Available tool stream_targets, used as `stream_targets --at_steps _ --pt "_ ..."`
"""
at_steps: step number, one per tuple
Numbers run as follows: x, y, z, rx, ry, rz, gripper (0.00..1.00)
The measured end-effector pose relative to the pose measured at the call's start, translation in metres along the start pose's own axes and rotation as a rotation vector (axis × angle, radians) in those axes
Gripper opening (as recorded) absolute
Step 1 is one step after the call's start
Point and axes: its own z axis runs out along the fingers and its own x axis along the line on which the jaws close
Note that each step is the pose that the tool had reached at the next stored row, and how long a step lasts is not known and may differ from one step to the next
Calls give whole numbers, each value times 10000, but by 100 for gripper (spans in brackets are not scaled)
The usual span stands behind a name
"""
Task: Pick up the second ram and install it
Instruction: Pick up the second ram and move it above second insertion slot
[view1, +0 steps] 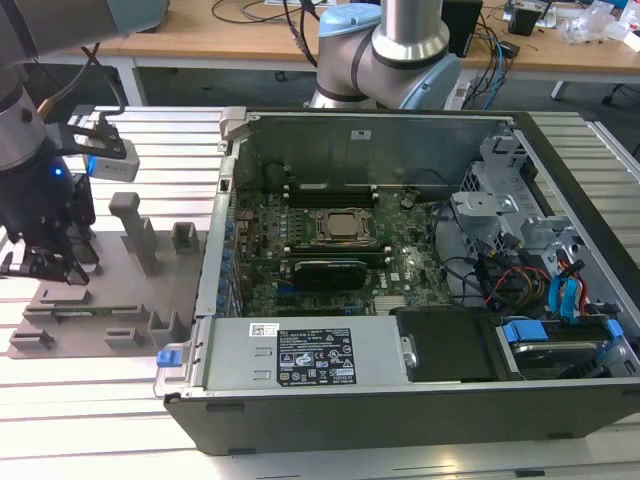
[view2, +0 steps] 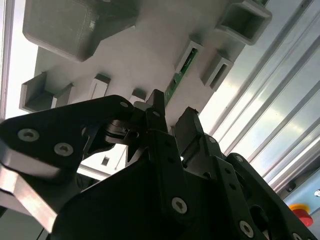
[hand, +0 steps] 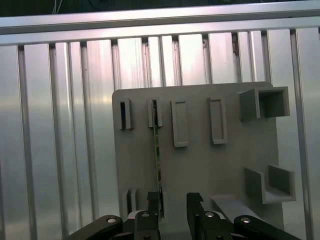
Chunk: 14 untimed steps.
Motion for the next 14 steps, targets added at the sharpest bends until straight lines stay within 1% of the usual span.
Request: stream_targets --at_steps 4,6,9,10,11,13,14 --pt "1 -1 43 1 -1 0 36" --pt "2 -2 94 0 -1 1 36" --pt "4 -3 149 1 -1 -5 36" --pt "11 -4 197 0 0 -48 36" --pt "13 -2 214 0 0 -63 36" --pt "17 15 248 -2 4 -92 36" --pt "20 46 295 -4 6 -189 36"
